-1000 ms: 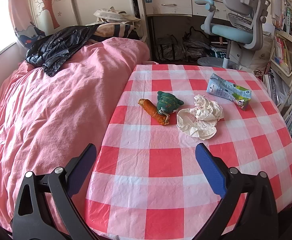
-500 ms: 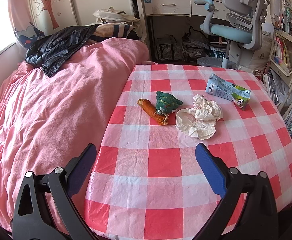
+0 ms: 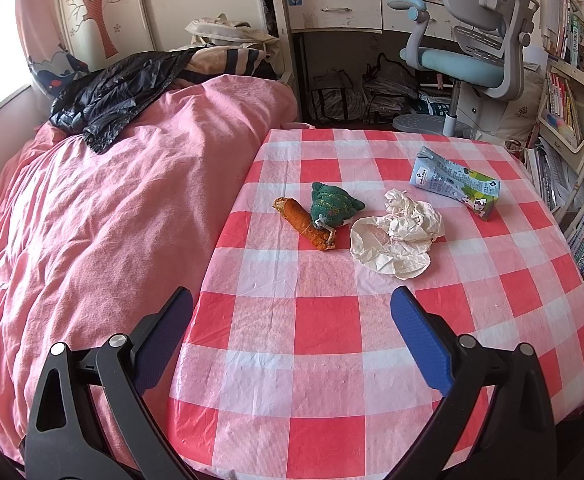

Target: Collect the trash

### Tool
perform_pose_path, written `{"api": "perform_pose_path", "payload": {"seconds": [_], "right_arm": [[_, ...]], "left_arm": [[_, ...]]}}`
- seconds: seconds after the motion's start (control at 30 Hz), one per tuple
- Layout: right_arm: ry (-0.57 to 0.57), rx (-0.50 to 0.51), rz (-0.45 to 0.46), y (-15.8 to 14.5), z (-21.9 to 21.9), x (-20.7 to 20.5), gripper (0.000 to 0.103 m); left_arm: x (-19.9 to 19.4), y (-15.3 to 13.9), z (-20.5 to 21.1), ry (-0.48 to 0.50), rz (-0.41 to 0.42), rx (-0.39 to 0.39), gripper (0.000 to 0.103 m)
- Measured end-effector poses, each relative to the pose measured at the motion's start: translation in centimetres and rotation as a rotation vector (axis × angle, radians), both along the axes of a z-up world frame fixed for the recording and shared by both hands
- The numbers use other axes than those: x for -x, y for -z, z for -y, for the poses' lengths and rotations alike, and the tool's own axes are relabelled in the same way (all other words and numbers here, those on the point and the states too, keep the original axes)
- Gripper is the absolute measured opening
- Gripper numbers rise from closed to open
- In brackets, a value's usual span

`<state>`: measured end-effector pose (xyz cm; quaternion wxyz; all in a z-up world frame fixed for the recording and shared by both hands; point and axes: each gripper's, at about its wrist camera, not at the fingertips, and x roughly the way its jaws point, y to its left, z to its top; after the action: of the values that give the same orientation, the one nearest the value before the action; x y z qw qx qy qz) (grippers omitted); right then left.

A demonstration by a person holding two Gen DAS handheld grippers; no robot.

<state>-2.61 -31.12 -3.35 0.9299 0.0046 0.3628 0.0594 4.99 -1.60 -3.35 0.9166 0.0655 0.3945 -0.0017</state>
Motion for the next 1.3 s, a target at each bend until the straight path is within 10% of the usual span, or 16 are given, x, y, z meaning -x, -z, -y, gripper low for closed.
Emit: {"api": "perform_pose_path", "payload": {"seconds": [1.3], "right_arm": [[-0.004,0.006,-0.004,0.06,-0.38,-0.15,0.091]], "left_arm": [[-0.02,-0.06,0.14,0.011,-0.006,0.011,0.095]]}}
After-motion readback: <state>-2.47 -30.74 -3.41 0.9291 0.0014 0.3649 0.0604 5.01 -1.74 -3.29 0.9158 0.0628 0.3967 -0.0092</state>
